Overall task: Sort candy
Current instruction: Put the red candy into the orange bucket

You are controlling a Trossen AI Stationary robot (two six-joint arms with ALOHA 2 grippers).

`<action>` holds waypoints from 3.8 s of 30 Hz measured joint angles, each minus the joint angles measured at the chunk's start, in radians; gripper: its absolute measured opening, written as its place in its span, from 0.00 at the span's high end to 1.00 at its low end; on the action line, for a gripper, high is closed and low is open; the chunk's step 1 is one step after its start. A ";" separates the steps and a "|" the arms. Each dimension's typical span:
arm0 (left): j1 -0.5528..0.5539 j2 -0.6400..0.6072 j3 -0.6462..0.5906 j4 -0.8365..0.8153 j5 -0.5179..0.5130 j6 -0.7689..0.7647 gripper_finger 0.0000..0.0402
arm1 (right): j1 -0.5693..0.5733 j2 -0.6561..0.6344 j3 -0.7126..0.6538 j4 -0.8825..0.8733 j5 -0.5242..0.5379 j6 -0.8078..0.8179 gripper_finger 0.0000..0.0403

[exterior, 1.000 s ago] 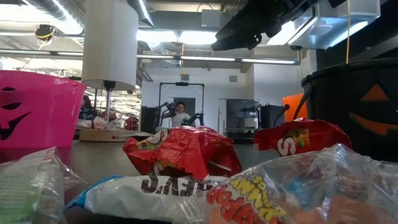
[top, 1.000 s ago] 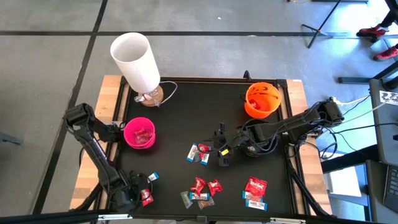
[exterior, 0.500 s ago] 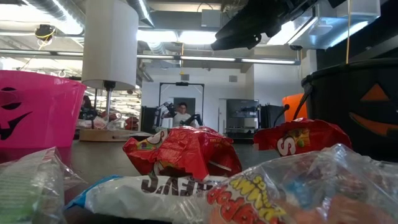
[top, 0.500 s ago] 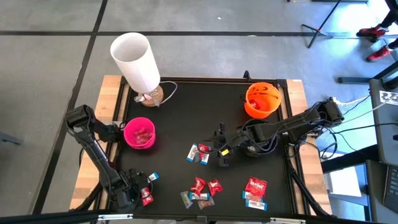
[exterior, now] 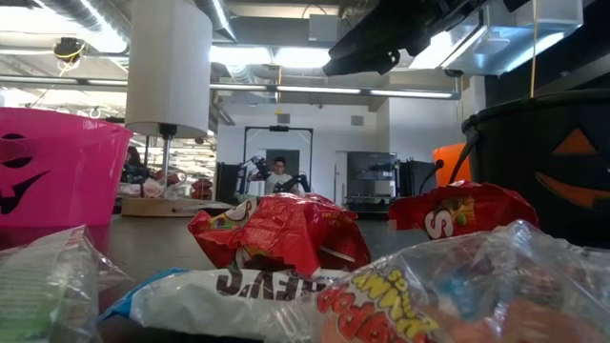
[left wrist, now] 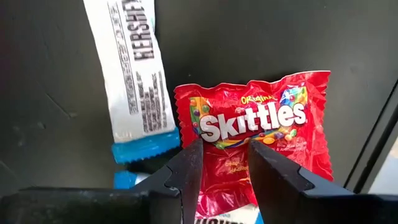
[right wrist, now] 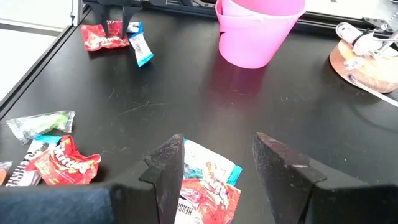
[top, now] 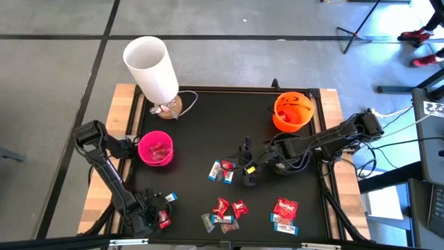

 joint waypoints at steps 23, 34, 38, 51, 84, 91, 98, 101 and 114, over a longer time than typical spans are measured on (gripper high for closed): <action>0.098 -0.002 -0.001 0.007 0.011 0.133 0.99 | 0.000 0.000 0.000 0.006 0.000 -0.003 0.53; 0.134 0.001 0.111 -0.107 -0.033 0.260 1.00 | 0.000 0.000 0.000 0.006 0.000 -0.004 0.53; 0.140 0.001 0.211 -0.219 -0.092 0.317 1.00 | 0.000 0.000 0.000 0.030 0.000 -0.004 0.53; 0.162 0.000 0.544 -0.667 -0.709 0.449 1.00 | 0.000 0.000 0.001 0.344 -0.068 0.023 0.53; 0.541 -0.002 0.272 -0.014 -0.289 1.017 0.58 | -0.033 -0.044 0.001 0.272 -0.019 -0.027 0.53; 0.603 -0.002 0.220 0.050 -0.212 1.040 0.53 | -0.033 -0.046 0.001 0.240 -0.017 -0.027 0.53; 0.623 -0.001 0.171 0.142 -0.170 1.071 0.53 | -0.033 -0.046 0.001 0.201 -0.017 -0.021 0.53; 0.623 -0.001 0.170 0.162 -0.168 1.079 0.53 | -0.033 -0.046 0.001 0.196 -0.017 -0.021 0.53; 0.602 -0.005 0.170 0.162 -0.209 1.072 0.53 | -0.033 -0.046 0.001 0.189 -0.017 -0.019 0.53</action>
